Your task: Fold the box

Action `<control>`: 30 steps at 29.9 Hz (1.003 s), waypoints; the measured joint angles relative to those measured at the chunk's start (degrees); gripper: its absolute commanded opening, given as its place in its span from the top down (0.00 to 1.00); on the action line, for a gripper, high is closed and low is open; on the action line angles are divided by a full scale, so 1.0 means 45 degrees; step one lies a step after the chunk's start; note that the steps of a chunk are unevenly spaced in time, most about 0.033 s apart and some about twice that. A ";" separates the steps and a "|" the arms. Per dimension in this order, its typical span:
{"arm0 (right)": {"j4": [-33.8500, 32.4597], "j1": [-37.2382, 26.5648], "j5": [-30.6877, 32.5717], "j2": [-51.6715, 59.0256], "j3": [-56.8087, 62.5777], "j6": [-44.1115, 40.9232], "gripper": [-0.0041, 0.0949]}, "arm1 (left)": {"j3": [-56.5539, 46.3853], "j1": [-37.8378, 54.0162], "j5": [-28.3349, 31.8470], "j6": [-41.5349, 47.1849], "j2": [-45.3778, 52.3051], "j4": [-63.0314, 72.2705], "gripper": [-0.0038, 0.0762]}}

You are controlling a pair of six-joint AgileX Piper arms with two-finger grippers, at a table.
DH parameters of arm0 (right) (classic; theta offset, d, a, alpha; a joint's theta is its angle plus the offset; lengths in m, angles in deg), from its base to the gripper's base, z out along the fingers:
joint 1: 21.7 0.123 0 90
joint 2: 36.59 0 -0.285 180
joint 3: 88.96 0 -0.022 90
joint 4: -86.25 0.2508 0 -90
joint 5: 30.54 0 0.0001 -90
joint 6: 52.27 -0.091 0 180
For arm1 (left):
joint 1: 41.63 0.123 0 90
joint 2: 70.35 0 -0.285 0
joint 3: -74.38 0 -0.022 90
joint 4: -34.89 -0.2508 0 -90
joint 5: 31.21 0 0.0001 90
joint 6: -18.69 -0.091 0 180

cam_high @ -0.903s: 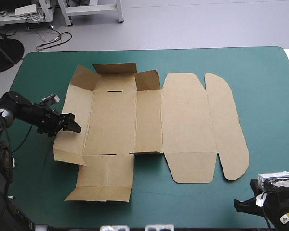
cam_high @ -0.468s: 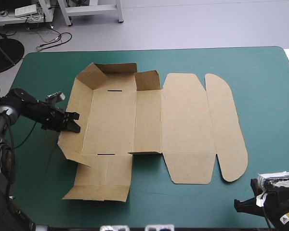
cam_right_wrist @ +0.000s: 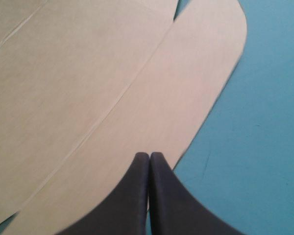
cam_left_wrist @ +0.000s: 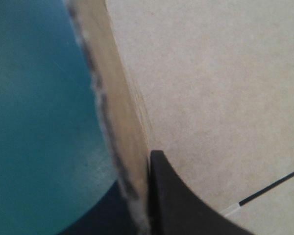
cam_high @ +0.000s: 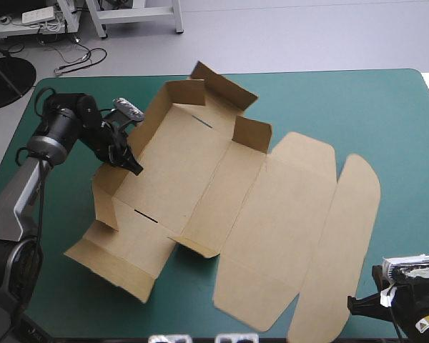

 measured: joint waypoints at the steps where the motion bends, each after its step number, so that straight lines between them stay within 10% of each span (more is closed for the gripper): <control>1: 0.0000 0.0000 0.0000 0.0000 0.0000 0.0000 0.98 | 0.0235 -0.0462 0.0057 -0.0036 0.0000 -0.0588 0.96; 30: 0.0014 0.0000 -0.1165 -0.0598 -0.0057 -0.0709 0.98 | 0.0434 -0.8467 0.6509 0.0400 0.0000 -0.7767 0.96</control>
